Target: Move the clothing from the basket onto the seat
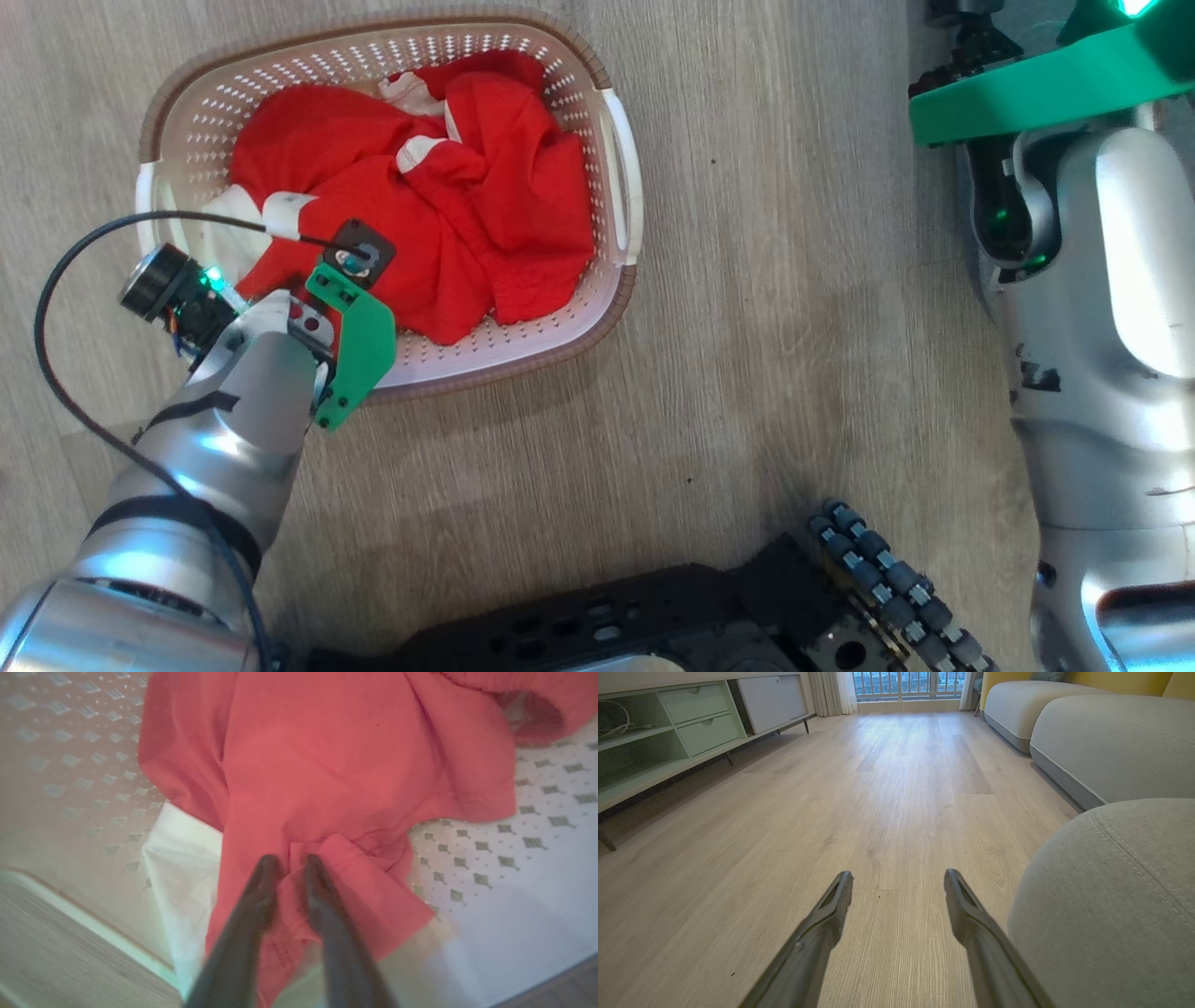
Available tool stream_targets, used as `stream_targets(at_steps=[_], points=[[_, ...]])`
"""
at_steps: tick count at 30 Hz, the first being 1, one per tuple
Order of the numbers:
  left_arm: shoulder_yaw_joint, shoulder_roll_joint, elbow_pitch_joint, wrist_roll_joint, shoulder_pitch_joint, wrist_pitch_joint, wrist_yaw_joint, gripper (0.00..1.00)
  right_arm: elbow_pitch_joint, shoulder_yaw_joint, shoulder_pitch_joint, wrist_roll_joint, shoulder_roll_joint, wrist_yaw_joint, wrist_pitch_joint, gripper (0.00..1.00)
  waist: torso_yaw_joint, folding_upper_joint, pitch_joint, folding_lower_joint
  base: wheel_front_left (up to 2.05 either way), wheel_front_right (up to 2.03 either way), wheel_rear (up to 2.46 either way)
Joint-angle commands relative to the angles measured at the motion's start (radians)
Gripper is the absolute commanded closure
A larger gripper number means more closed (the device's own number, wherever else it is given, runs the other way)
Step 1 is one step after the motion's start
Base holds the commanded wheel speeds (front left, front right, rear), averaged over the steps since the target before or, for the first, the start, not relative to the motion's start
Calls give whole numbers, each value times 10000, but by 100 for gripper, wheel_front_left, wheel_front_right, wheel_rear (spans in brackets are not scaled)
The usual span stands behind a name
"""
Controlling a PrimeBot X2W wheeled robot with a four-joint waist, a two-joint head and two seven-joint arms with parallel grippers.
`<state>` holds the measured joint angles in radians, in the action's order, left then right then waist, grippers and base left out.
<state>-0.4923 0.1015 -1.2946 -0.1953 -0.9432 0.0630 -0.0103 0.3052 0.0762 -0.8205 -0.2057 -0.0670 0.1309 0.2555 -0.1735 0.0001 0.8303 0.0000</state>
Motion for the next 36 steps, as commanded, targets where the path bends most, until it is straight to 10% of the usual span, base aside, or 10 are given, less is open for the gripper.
stream_targets(at_steps=[1,36], points=[[77,325,56,-39,109,82,34,100,-359,127,205,-107,166,-2,63,0,4,-1,-31,0,0,0,0],[-305,-511,2120,4277,1278,-3190,1135,100,1033,194,1873,236,39,-2,63,0,1184,-1,-4373,0,0,0,0]])
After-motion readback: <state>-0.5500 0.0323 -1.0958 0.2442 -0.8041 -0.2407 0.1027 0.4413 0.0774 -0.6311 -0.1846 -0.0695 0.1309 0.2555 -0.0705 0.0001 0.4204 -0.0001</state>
